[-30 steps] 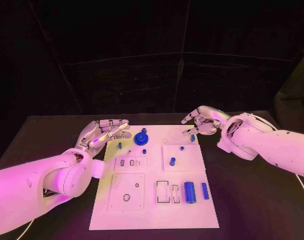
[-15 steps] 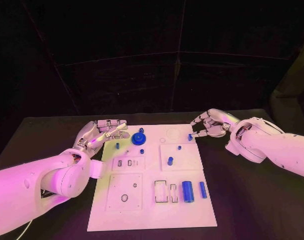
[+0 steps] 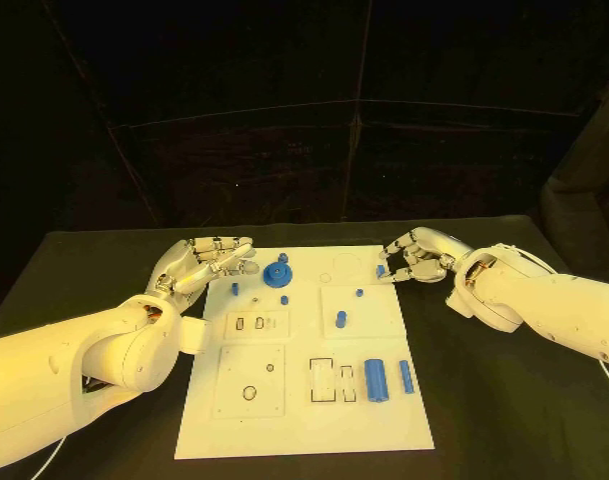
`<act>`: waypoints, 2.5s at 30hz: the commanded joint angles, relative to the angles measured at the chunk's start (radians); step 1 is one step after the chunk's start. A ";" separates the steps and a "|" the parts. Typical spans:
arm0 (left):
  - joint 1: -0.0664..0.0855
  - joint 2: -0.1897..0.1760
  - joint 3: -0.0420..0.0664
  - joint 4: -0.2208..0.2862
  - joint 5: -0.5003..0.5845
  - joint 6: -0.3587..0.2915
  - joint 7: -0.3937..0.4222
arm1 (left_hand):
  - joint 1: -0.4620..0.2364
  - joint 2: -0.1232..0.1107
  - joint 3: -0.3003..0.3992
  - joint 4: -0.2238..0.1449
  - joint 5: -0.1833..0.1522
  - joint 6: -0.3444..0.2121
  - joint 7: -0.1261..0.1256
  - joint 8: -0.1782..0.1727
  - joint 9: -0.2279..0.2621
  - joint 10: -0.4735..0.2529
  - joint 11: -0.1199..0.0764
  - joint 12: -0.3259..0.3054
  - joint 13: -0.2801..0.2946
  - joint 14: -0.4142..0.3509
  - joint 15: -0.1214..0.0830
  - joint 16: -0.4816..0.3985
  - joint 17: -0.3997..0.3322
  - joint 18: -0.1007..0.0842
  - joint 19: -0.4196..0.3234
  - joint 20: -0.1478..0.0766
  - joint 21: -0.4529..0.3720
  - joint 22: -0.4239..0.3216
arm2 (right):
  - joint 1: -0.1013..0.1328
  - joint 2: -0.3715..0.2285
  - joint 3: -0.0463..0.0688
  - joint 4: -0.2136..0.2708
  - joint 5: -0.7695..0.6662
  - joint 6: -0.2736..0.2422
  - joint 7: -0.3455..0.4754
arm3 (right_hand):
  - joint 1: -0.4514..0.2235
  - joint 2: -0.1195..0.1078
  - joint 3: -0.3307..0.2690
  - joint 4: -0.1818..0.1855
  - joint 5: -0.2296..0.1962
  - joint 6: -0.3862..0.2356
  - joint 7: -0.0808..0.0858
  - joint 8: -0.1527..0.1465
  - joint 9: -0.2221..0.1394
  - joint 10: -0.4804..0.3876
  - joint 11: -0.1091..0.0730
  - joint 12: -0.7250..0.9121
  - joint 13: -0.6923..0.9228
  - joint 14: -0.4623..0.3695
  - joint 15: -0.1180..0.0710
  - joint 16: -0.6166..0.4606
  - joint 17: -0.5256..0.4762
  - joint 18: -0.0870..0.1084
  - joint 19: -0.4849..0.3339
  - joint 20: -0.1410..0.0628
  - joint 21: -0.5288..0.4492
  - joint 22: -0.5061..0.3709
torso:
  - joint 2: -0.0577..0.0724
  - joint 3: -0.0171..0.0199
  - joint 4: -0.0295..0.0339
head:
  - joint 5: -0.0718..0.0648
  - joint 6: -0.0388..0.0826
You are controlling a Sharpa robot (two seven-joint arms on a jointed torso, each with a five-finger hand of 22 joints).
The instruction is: Assemble the parts on the task board
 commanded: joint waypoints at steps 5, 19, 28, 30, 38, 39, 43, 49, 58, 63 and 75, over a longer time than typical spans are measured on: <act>0.001 0.003 0.001 -0.001 -0.006 0.012 0.004 | -0.004 0.008 0.000 -0.008 -0.004 0.007 -0.002 0.003 0.001 0.007 0.000 0.000 0.001 0.006 -0.001 -0.006 0.001 0.015 0.008 -0.002 -0.004 -0.001 | -0.003 0.021 0.001 -0.028 0.000 0.001 0.007 | 0.002 0.020 0.000 -0.008 -0.005 0.011 -0.001 0.002 0.003 0.006 0.000 0.009 0.020 0.080 -0.003 0.008 0.160 0.001 0.012 0.002 0.006 0.012 | -0.001 -0.0009 -0.0001 | 0.002 -0.001; 0.000 0.002 0.001 -0.004 -0.006 0.009 0.003 | -0.006 0.007 0.002 -0.009 -0.004 0.005 0.001 0.000 0.000 0.005 0.002 -0.005 -0.001 0.007 0.000 -0.008 0.002 0.015 0.009 -0.002 -0.004 -0.002 | -0.019 0.043 0.001 -0.047 -0.047 0.021 0.000 | 0.028 0.048 0.026 -0.038 -0.043 0.060 -0.009 0.021 0.006 0.012 -0.007 0.016 0.028 0.082 -0.009 0.011 0.167 -0.001 0.018 -0.003 0.010 0.022 | -0.001 -0.0007 0.0006 | 0.002 -0.005; 0.000 0.002 0.001 -0.004 -0.006 0.009 0.002 | -0.007 0.007 0.002 -0.009 -0.004 0.004 0.002 -0.001 0.000 0.004 0.003 -0.006 -0.001 0.008 0.000 -0.008 0.002 0.015 0.009 -0.002 -0.004 -0.002 | -0.021 0.047 0.001 -0.050 -0.057 0.017 0.002 | 0.039 0.083 0.063 -0.053 -0.089 0.107 -0.023 0.035 0.007 0.019 -0.020 0.022 0.035 0.083 -0.019 0.013 0.172 -0.002 0.024 -0.011 0.015 0.033 | -0.001 -0.0005 -0.0003 | 0.001 -0.004; 0.000 0.002 0.001 -0.005 -0.006 0.009 0.002 | -0.007 0.008 0.003 -0.010 -0.004 0.003 0.002 -0.001 -0.001 0.003 0.003 -0.007 -0.001 0.008 0.000 -0.008 0.003 0.015 0.010 -0.002 -0.004 -0.003 | -0.021 0.047 0.001 -0.049 -0.059 0.012 0.000 | 0.047 0.102 0.085 -0.062 -0.118 0.126 -0.029 0.040 0.008 0.022 -0.026 0.025 0.038 0.084 -0.023 0.014 0.175 -0.003 0.027 -0.015 0.018 0.038 | -0.001 -0.0005 -0.0003 | 0.001 -0.004; 0.000 0.002 0.001 -0.006 -0.006 0.009 0.000 | -0.007 0.008 0.003 -0.010 -0.004 0.003 0.003 -0.002 -0.001 0.003 0.004 -0.008 -0.001 0.008 0.000 -0.009 0.003 0.015 0.010 -0.002 -0.005 -0.003 | -0.021 0.047 0.001 -0.043 -0.060 -0.016 0.004 | 0.049 0.127 0.132 -0.081 -0.164 0.167 -0.045 0.049 0.011 0.037 -0.038 0.039 0.054 0.086 -0.034 0.019 0.186 -0.008 0.039 -0.025 0.028 0.061 | -0.001 -0.0001 0.0000 | -0.001 -0.006; 0.000 0.002 0.001 -0.007 -0.006 0.009 0.000 | -0.007 0.008 0.003 -0.010 -0.004 0.002 0.003 -0.003 -0.001 0.002 0.004 -0.009 -0.002 0.008 0.000 -0.009 0.003 0.015 0.010 -0.002 -0.005 -0.003 | -0.021 0.047 0.001 -0.041 -0.057 -0.025 0.005 | 0.047 0.128 0.136 -0.083 -0.162 0.173 -0.047 0.051 0.011 0.040 -0.040 0.043 0.058 0.087 -0.036 0.020 0.188 -0.008 0.040 -0.026 0.029 0.065 | -0.001 -0.0001 0.0000 | -0.001 -0.006; 0.000 0.001 0.001 -0.006 -0.006 0.009 -0.001 | -0.008 0.008 0.004 -0.010 -0.004 0.002 0.004 -0.003 -0.001 0.002 0.004 -0.010 -0.002 0.008 0.001 -0.009 0.003 0.014 0.010 -0.002 -0.005 -0.003 | -0.021 0.043 0.001 -0.030 -0.043 -0.074 -0.005 | 0.037 0.125 0.152 -0.091 -0.139 0.193 -0.055 0.057 0.015 0.057 -0.047 0.063 0.079 0.089 -0.042 0.025 0.197 -0.012 0.050 -0.032 0.037 0.083 | -0.002 -0.0005 -0.0007 | -0.002 -0.007; 0.000 -0.003 0.001 -0.001 -0.006 0.007 -0.001 | -0.008 0.007 0.004 -0.011 -0.004 0.002 0.004 -0.004 -0.001 0.001 0.005 -0.011 -0.002 0.008 0.001 -0.010 0.003 0.014 0.010 -0.002 -0.005 -0.003 | -0.020 0.017 0.002 0.033 -0.026 -0.131 -0.069 | 0.006 0.124 0.167 -0.087 -0.131 0.202 -0.060 0.056 0.016 0.066 -0.052 0.072 0.090 0.091 -0.047 0.028 0.205 -0.015 0.058 -0.038 0.044 0.098 | -0.005 -0.0029 -0.0004 | -0.005 -0.002; 0.001 -0.009 0.001 0.002 -0.004 0.009 -0.004 | -0.012 0.007 0.004 -0.011 -0.005 0.001 0.005 -0.006 -0.002 0.000 0.006 -0.015 -0.002 0.014 0.000 -0.009 0.006 0.015 0.013 -0.003 -0.004 -0.003 | 0.003 0.004 0.004 0.191 -0.081 -0.147 -0.229 | -0.028 0.113 0.167 -0.075 -0.136 0.199 -0.060 0.049 0.015 0.068 -0.051 0.072 0.092 0.091 -0.047 0.029 0.207 -0.015 0.058 -0.039 0.045 0.098 | -0.020 -0.0142 0.0026 | 0.002 -0.005; 0.003 -0.010 0.001 -0.004 0.009 0.011 -0.006 | -0.013 0.008 0.005 -0.010 -0.005 0.001 0.004 -0.006 -0.002 0.000 0.005 -0.015 -0.002 0.015 0.000 -0.009 0.006 0.015 0.014 -0.003 -0.003 -0.003 | 0.011 0.044 0.004 0.239 -0.149 -0.127 -0.325 | -0.031 0.111 0.168 -0.075 -0.138 0.197 -0.059 0.047 0.014 0.067 -0.051 0.070 0.090 0.091 -0.047 0.028 0.205 -0.015 0.058 -0.039 0.045 0.098 | -0.029 -0.0242 0.0109 | 0.014 -0.012; 0.030 -0.009 0.001 -0.040 0.042 0.013 0.001 | -0.014 0.008 0.005 -0.010 -0.005 0.001 0.004 -0.006 -0.001 0.001 0.005 -0.015 -0.002 0.015 0.000 -0.009 0.006 0.015 0.014 -0.003 -0.003 -0.003 | 0.006 0.214 -0.006 0.265 -0.309 -0.070 -0.450 | -0.037 0.112 0.175 -0.073 -0.137 0.194 -0.058 0.042 0.013 0.066 -0.050 0.070 0.091 0.091 -0.046 0.028 0.205 -0.017 0.065 -0.039 0.050 0.111 | -0.042 -0.0421 0.0249 | 0.047 -0.048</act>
